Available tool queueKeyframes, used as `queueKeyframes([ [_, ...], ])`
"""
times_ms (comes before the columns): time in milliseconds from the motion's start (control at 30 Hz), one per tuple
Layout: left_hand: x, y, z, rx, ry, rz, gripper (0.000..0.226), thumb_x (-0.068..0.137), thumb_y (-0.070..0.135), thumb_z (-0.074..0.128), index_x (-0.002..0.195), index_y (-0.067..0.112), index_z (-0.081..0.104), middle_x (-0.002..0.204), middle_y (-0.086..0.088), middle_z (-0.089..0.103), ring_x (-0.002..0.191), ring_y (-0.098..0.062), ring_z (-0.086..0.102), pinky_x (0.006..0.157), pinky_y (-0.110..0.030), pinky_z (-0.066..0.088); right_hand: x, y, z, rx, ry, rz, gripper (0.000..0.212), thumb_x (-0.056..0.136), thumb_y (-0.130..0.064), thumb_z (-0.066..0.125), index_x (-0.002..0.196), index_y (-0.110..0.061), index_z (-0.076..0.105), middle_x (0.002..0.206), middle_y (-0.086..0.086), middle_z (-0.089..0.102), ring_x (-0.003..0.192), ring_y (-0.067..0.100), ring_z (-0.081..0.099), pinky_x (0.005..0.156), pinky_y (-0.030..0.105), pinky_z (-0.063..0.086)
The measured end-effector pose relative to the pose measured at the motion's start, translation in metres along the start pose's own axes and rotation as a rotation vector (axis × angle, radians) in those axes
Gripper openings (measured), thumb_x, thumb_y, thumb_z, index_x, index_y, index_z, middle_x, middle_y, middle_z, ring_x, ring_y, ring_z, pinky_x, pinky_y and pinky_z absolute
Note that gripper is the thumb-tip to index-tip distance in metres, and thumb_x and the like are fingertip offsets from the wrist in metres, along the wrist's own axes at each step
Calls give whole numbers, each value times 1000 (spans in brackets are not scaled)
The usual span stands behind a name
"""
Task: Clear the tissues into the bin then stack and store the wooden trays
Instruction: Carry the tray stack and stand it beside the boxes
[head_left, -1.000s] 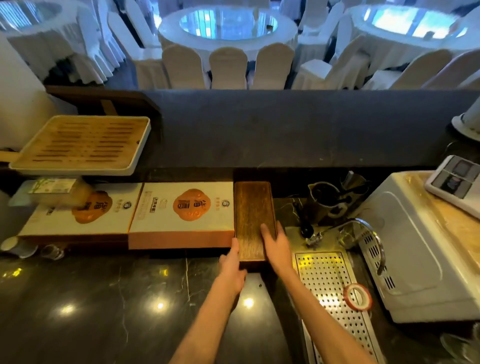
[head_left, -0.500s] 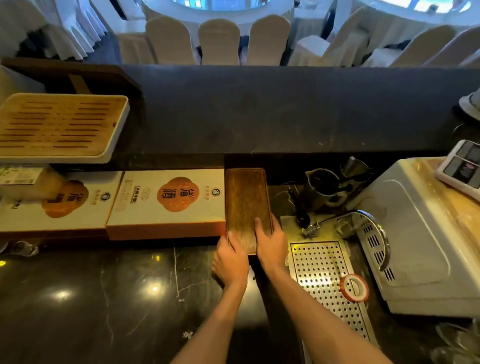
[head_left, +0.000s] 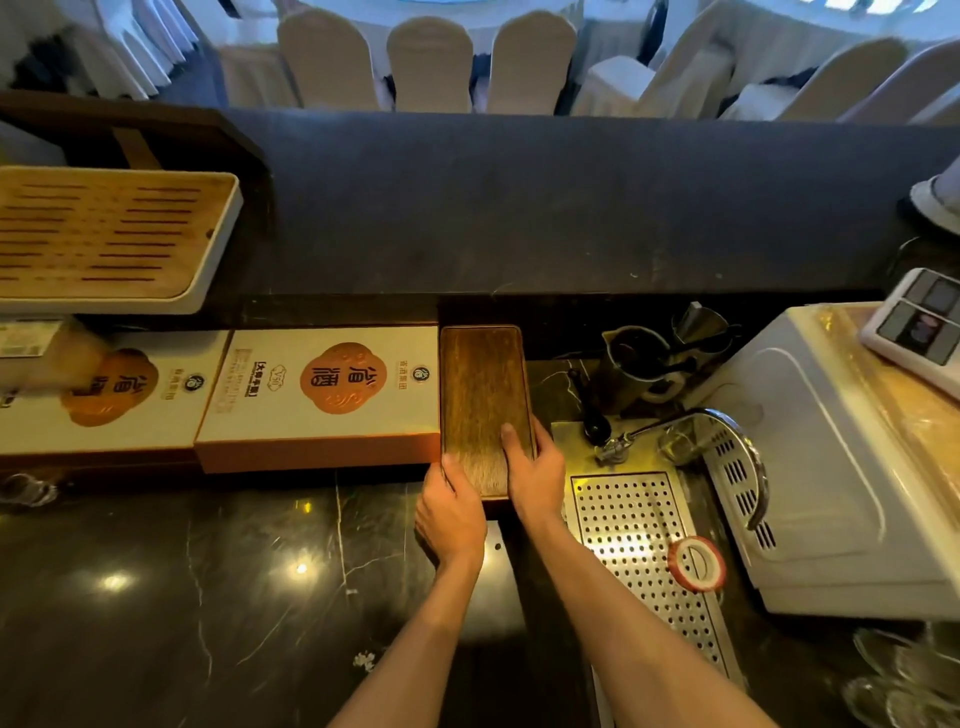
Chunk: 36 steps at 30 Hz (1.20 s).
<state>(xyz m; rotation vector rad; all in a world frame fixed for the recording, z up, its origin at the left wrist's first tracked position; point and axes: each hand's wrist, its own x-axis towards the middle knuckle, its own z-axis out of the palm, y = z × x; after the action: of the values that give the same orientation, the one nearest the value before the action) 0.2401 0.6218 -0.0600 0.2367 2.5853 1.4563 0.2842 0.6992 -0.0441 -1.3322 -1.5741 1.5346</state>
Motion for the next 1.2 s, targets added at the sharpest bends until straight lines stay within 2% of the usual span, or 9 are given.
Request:
queueKeyframes([
  [267, 0, 3, -3, -84, -49, -70, 45, 101, 41, 34, 84, 13, 66, 76, -5, 66, 74, -22, 65, 67, -36, 52, 0, -10, 0, 83, -36, 76, 26, 93, -31, 60, 118, -28, 63, 109, -8, 71, 104, 11, 67, 94, 42, 54],
  [367, -1, 13, -15, -165, -209, -169, 45, 101, 41, 35, 97, 11, 67, 90, -9, 69, 89, -26, 67, 78, -39, 54, 5, -23, -4, 42, -91, 119, 26, 93, -29, 60, 119, -28, 61, 110, -4, 70, 104, 17, 66, 91, 42, 55],
  [467, 9, 22, -41, -278, -518, -328, 50, 101, 44, 36, 132, 9, 55, 128, -13, 62, 120, -26, 58, 107, -45, 44, 9, -37, -31, 80, -264, 263, 52, 92, -39, 59, 139, -21, 46, 124, 3, 64, 94, 12, 64, 70, 21, 55],
  [533, 13, 18, -61, -164, -573, -324, 56, 99, 47, 40, 142, 11, 45, 137, -9, 57, 128, -27, 52, 112, -46, 39, 5, -34, -52, -85, -348, 187, 73, 89, -48, 60, 150, -23, 28, 144, 5, 50, 113, 19, 60, 79, 20, 52],
  [600, 5, 13, -82, 43, -449, -138, 51, 98, 40, 47, 142, 15, 45, 134, -7, 59, 123, -22, 55, 104, -35, 44, -5, -23, -67, -364, -397, -27, 85, 85, -51, 63, 153, -30, 17, 159, -1, 27, 141, 20, 34, 106, 34, 38],
  [667, -10, 15, -92, 173, -375, 219, 52, 94, 28, 58, 143, 21, 41, 138, -2, 51, 126, -15, 50, 101, -27, 42, -16, -10, -72, -719, -474, -287, 96, 81, -50, 67, 153, -34, 5, 163, -5, 5, 149, 17, 10, 116, 42, 25],
  [800, -6, 25, -72, 860, -573, 757, 103, 81, 46, 69, 155, 23, 2, 164, -12, -2, 151, -33, -4, 124, -50, 6, -22, -8, -62, -1276, -491, -602, 117, 71, -44, 78, 154, -24, -2, 164, 7, -6, 150, 33, 0, 117, 46, 30],
  [900, 18, 32, -55, 1035, -594, 872, 117, 75, 50, 73, 155, 17, -6, 164, -13, -6, 151, -32, -8, 124, -50, -2, -10, -15, -45, -1290, -476, -533, 124, 69, -34, 83, 154, -21, -6, 164, 8, -9, 150, 35, -2, 118, 47, 28],
  [1200, 38, 19, -40, 978, -584, 947, 109, 76, 36, 75, 155, 13, 4, 164, -13, 7, 152, -29, 4, 125, -46, 6, 5, -2, -36, -1237, -405, -564, 130, 64, -27, 86, 153, -24, -8, 164, 3, -10, 150, 31, 5, 111, 43, 38],
])
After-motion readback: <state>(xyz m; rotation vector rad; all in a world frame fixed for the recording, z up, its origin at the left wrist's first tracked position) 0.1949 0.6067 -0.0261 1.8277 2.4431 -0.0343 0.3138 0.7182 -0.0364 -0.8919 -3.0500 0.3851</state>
